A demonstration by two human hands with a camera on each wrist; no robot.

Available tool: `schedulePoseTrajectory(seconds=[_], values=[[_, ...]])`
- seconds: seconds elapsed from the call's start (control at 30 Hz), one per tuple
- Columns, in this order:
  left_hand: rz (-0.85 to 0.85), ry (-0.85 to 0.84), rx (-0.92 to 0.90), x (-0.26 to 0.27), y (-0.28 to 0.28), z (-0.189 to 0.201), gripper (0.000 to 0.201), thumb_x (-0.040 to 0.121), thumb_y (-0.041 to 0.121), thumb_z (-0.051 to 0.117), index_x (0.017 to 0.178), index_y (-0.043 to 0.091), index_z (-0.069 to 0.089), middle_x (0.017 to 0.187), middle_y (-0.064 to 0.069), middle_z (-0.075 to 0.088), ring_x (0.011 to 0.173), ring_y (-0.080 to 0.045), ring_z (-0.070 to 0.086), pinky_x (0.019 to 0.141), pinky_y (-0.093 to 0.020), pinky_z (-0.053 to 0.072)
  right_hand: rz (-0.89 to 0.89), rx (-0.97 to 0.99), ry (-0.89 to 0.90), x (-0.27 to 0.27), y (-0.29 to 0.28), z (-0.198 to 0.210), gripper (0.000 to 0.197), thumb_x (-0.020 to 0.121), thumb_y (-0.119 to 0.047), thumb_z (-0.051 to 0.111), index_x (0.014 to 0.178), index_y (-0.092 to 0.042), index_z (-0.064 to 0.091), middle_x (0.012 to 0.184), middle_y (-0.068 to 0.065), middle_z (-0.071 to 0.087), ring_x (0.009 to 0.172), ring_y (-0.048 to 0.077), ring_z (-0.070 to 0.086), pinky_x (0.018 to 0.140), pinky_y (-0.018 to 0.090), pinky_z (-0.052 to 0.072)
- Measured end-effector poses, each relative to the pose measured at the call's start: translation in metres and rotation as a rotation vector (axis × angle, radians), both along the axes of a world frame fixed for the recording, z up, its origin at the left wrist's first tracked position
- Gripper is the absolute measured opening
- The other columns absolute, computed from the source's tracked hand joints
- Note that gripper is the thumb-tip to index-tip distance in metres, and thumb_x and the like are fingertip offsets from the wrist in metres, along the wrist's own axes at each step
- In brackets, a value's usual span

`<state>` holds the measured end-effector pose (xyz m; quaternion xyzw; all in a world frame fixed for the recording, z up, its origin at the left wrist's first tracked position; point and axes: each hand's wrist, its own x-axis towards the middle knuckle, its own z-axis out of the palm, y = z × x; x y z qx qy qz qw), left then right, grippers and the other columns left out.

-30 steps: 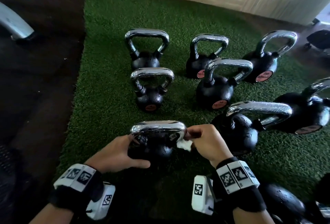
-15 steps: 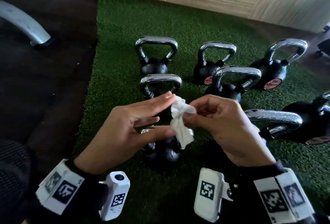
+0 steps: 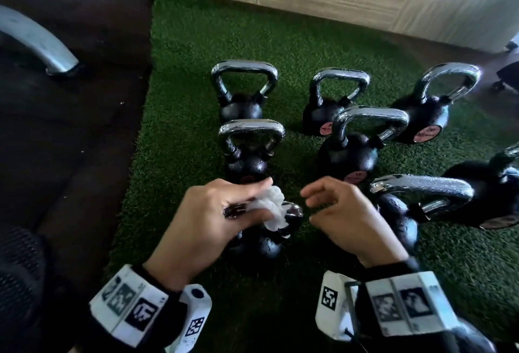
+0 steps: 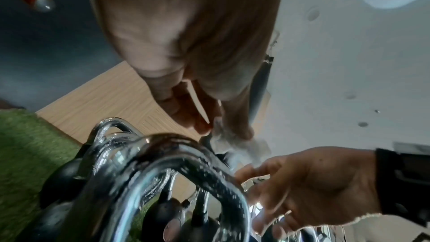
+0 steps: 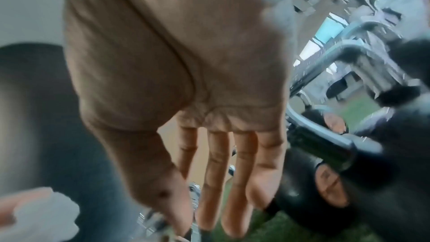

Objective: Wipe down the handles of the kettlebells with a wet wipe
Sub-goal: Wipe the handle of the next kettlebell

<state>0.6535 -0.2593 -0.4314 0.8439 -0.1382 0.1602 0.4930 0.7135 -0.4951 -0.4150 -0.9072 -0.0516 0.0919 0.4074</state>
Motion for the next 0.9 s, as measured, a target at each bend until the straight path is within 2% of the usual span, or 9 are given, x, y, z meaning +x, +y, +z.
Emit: schedulePoseTrajectory(seconds=[0.07,0.1,0.17,0.23,0.4,0.57,0.77,0.83,0.9], values=[[0.020,-0.010,0.186,0.002,-0.010,-0.002,0.045,0.084,0.038,0.077,0.128,0.027,0.071,0.112,0.016,0.074,0.104,-0.006,0.064,0.094,-0.031,0.053,0.046,-0.166,0.138,0.004,-0.001,-0.023,0.040,0.060,-0.015,0.084,0.091,-0.036,0.069,0.084,-0.010,0.072,0.072,0.006,0.065,0.064,0.022,0.050],[0.045,-0.026,0.262,0.002,-0.014,-0.003,0.043,0.086,0.036,0.075,0.128,0.026,0.071,0.112,0.014,0.073,0.103,-0.010,0.062,0.093,-0.034,0.053,0.081,-0.184,0.222,0.005,0.001,-0.033,0.045,0.054,-0.026,0.088,0.094,-0.035,0.070,0.086,-0.012,0.073,0.080,0.006,0.067,0.072,0.024,0.054],[0.087,-0.057,0.366,-0.001,-0.020,-0.005,0.039,0.090,0.032,0.071,0.128,0.025,0.072,0.110,0.011,0.069,0.101,-0.014,0.057,0.091,-0.035,0.053,0.126,-0.080,0.311,0.004,0.008,-0.052,0.062,0.043,-0.044,0.091,0.102,-0.034,0.073,0.095,-0.011,0.077,0.095,0.009,0.071,0.092,0.036,0.056],[0.112,-0.059,0.414,-0.006,-0.022,-0.007,0.036,0.093,0.032,0.064,0.128,0.028,0.071,0.111,0.012,0.065,0.101,-0.015,0.055,0.089,-0.037,0.053,0.072,0.074,0.312,0.000,0.012,-0.071,0.066,0.042,-0.051,0.092,0.104,-0.034,0.075,0.099,-0.009,0.078,0.099,0.012,0.073,0.098,0.045,0.055],[0.249,-0.053,0.421,-0.016,0.005,-0.013,0.035,0.095,0.048,0.053,0.120,0.036,0.075,0.110,0.020,0.066,0.099,-0.013,0.055,0.081,-0.042,0.051,-0.036,0.158,0.267,-0.008,0.010,-0.095,0.061,0.047,-0.062,0.091,0.101,-0.036,0.077,0.093,-0.011,0.079,0.089,0.009,0.075,0.090,0.041,0.060],[0.245,-0.095,0.499,-0.020,0.008,-0.020,0.033,0.099,0.043,0.054,0.124,0.033,0.072,0.111,0.019,0.060,0.098,-0.012,0.050,0.083,-0.038,0.049,-0.058,0.164,0.240,-0.009,0.011,-0.097,0.056,0.050,-0.057,0.090,0.099,-0.032,0.078,0.093,-0.010,0.079,0.088,0.008,0.075,0.087,0.038,0.061],[0.339,-0.036,0.195,-0.028,0.035,-0.049,0.031,0.087,0.037,0.065,0.107,0.019,0.080,0.100,0.013,0.070,0.088,-0.012,0.063,0.080,-0.021,0.050,-0.088,0.142,0.220,-0.010,0.010,-0.097,0.044,0.057,-0.049,0.093,0.094,-0.030,0.079,0.088,-0.010,0.078,0.084,0.006,0.074,0.079,0.027,0.060],[0.320,-0.027,0.119,-0.031,0.035,-0.056,0.028,0.087,0.031,0.068,0.109,0.018,0.080,0.100,0.013,0.071,0.091,-0.008,0.065,0.081,-0.012,0.049,-0.089,0.120,0.216,-0.010,0.010,-0.097,0.042,0.058,-0.048,0.093,0.094,-0.031,0.079,0.087,-0.012,0.078,0.083,0.003,0.073,0.075,0.023,0.058],[0.320,-0.050,0.091,-0.031,0.033,-0.064,0.028,0.087,0.030,0.069,0.111,0.018,0.078,0.100,0.012,0.070,0.091,-0.008,0.066,0.081,-0.011,0.050,-0.094,0.109,0.196,-0.011,0.009,-0.097,0.039,0.059,-0.047,0.094,0.092,-0.033,0.078,0.082,-0.016,0.077,0.076,-0.004,0.071,0.067,0.012,0.053]])
